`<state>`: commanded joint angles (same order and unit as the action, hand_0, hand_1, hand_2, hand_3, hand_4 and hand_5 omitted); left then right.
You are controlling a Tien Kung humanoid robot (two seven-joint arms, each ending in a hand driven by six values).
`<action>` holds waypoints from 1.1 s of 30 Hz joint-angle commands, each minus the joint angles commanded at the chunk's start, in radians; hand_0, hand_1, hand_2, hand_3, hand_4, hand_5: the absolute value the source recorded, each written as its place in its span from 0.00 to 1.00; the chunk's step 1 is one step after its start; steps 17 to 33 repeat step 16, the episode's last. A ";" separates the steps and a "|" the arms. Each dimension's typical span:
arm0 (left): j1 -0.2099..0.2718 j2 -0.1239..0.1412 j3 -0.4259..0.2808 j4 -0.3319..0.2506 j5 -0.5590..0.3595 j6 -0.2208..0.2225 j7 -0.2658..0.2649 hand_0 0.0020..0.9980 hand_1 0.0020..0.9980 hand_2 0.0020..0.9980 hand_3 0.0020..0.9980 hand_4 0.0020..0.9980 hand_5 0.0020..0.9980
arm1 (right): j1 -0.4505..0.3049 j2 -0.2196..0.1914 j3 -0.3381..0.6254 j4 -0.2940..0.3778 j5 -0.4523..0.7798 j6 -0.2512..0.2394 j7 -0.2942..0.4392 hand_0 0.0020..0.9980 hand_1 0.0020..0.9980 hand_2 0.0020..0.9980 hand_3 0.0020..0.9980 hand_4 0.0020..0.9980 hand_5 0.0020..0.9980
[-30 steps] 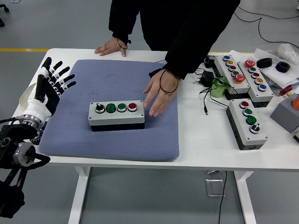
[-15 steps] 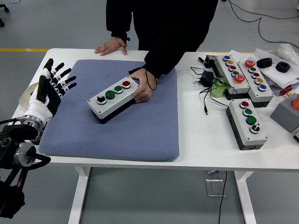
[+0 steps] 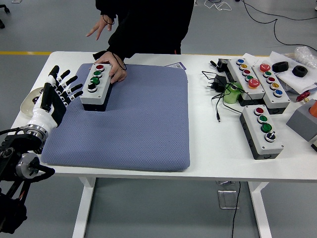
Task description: Pick up the button,place it on the desk,press the button,press the button
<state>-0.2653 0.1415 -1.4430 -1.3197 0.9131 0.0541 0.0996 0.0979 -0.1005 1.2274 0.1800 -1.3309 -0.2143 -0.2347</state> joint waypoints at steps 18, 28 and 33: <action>0.004 0.004 0.018 0.000 0.008 0.004 0.002 0.78 0.83 0.92 0.95 0.73 1.00 | -0.006 0.000 0.001 0.000 -0.005 0.000 -0.002 0.75 0.70 0.71 0.58 0.18 0.13; 0.004 0.004 0.018 0.000 0.008 0.004 0.002 0.78 0.83 0.92 0.95 0.73 1.00 | -0.006 0.000 0.001 0.000 -0.005 0.000 -0.002 0.75 0.70 0.71 0.58 0.18 0.13; 0.004 0.004 0.018 0.000 0.008 0.004 0.002 0.78 0.83 0.92 0.95 0.73 1.00 | -0.006 0.000 0.001 0.000 -0.005 0.000 -0.002 0.75 0.70 0.71 0.58 0.18 0.13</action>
